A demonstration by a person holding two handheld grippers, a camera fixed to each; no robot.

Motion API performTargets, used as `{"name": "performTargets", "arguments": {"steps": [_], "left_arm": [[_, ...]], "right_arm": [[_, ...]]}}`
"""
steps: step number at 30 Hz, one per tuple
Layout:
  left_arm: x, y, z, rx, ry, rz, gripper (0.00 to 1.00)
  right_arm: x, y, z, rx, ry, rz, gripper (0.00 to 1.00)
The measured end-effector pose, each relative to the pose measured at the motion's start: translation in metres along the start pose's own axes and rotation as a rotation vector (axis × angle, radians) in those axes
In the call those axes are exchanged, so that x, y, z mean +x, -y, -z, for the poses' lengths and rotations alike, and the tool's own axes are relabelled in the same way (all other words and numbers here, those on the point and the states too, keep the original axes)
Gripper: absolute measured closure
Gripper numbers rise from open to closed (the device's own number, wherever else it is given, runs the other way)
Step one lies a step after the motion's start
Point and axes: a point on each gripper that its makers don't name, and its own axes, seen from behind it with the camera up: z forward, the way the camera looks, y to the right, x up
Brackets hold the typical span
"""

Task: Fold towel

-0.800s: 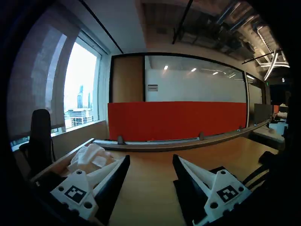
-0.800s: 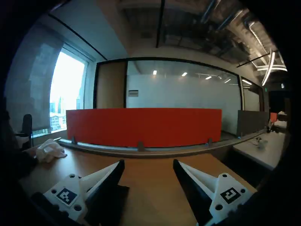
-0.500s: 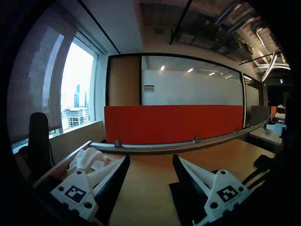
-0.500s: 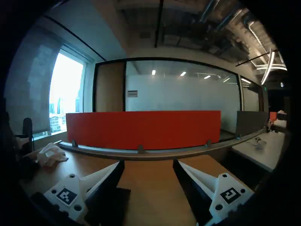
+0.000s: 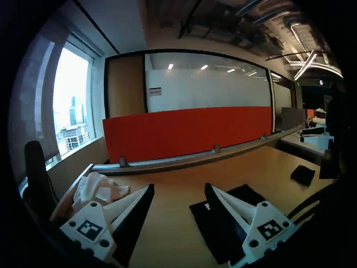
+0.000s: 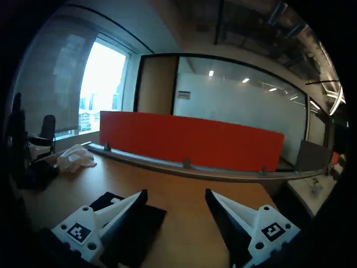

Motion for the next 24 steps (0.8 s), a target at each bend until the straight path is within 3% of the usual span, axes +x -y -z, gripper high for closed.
{"name": "performTargets", "arguments": {"steps": [11, 24], "left_arm": [[-0.01, -0.026, -0.003, -0.128, 0.066, -0.048, 0.17], [-0.042, -0.05, 0.0, -0.22, 0.147, -0.049, 0.17]], "right_arm": [[-0.019, 0.03, -0.005, 0.179, 0.101, 0.08, 0.0], [-0.053, 0.049, -0.002, 0.277, 0.201, 0.125, 0.0]]}}
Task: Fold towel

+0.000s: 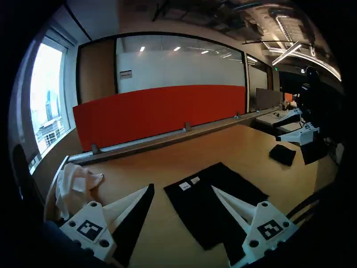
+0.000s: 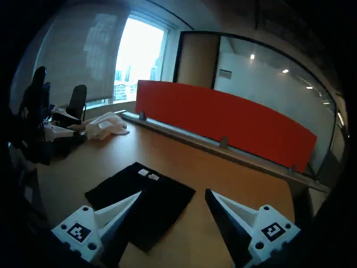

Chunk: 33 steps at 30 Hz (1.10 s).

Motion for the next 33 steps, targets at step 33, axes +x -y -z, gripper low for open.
{"name": "performTargets", "arguments": {"steps": [33], "left_arm": [[-0.125, -0.06, -0.029, -0.14, 0.244, -0.036, 0.17]], "right_arm": [[-0.126, 0.044, -0.034, 0.145, 0.234, 0.065, 0.0]]}}
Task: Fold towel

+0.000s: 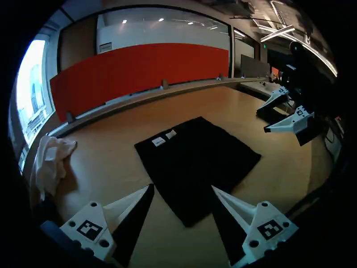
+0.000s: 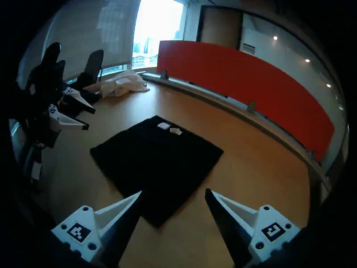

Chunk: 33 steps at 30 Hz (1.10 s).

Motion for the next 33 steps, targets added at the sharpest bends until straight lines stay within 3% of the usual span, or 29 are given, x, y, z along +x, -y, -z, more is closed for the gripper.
{"name": "performTargets", "arguments": {"steps": [14, 24, 33], "left_arm": [[-0.052, -0.013, -0.024, -0.047, 0.126, -0.031, 0.17], [-0.077, -0.016, -0.034, -0.065, 0.204, -0.008, 0.17], [-0.091, -0.022, -0.039, -0.079, 0.266, 0.004, 0.17]], "right_arm": [[-0.045, 0.018, -0.023, 0.05, 0.09, 0.01, 0.0], [-0.069, 0.023, -0.032, 0.068, 0.152, 0.031, 0.01], [-0.084, 0.028, -0.033, 0.094, 0.194, 0.036, 0.11]]}}
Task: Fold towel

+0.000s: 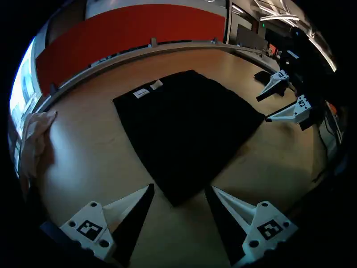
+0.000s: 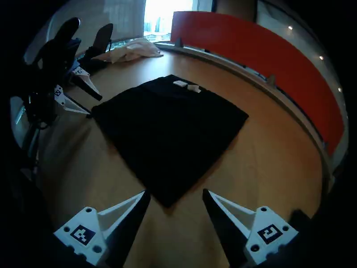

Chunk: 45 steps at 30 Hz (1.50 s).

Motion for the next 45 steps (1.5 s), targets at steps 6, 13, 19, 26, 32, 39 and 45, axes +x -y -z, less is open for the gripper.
{"name": "performTargets", "arguments": {"steps": [6, 13, 19, 26, 32, 39, 45], "left_arm": [[-0.002, -0.001, -0.003, -0.004, 0.02, -0.007, 0.17], [-0.006, -0.004, -0.005, -0.011, 0.04, -0.021, 0.18], [-0.007, -0.002, -0.006, 0.0, 0.049, -0.026, 0.22], [-0.007, 0.0, -0.005, 0.001, 0.057, -0.029, 0.28], [-0.008, -0.003, -0.005, 0.0, 0.069, -0.035, 0.34], [-0.007, -0.003, -0.006, 0.007, 0.072, -0.028, 0.5], [-0.006, -0.002, -0.007, 0.019, 0.078, -0.02, 0.76]], "right_arm": [[-0.001, 0.003, -0.004, 0.02, 0.008, -0.002, 0.18], [-0.003, 0.005, -0.006, 0.037, 0.019, -0.002, 0.25], [-0.004, 0.007, -0.008, 0.049, 0.027, -0.005, 0.3], [-0.005, 0.011, -0.009, 0.064, 0.034, -0.004, 0.37], [-0.005, 0.015, -0.009, 0.083, 0.041, -0.015, 0.48], [-0.006, 0.016, -0.008, 0.085, 0.042, -0.018, 0.68], [-0.007, 0.016, -0.006, 0.081, 0.042, -0.023, 0.79]]}}
